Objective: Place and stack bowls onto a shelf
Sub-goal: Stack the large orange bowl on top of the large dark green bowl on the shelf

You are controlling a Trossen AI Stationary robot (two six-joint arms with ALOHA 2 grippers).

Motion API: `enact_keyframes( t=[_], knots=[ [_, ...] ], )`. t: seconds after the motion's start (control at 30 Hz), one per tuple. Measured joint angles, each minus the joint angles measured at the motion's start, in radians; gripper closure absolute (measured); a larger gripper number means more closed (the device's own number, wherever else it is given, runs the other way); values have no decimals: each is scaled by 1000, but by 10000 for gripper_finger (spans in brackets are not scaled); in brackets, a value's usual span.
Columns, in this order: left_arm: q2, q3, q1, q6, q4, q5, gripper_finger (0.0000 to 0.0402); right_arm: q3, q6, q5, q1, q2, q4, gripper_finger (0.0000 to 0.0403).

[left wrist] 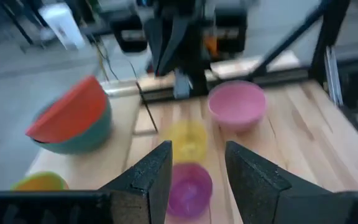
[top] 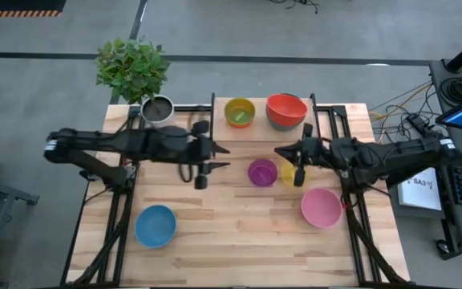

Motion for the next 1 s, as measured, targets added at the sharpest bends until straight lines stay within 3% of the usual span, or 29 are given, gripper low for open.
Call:
enact_keyframes(
  t=[0.2, 0.4, 0.7, 1.0],
  knots=[
    [-196, -269, -4, -1, 296, -59, 270, 95, -53, -136, -178, 74, -9, 394],
    [-323, -425, -4, 28, 483, -59, 269, 243, -111, -199, -323, 171, -102, 394],
    [-386, -497, -4, 37, 504, -59, 269, 398, -108, -198, -454, 303, -250, 394],
    [-366, -503, -4, 33, 501, -59, 269, 340, -54, -198, -499, 337, -267, 394]
  ],
)
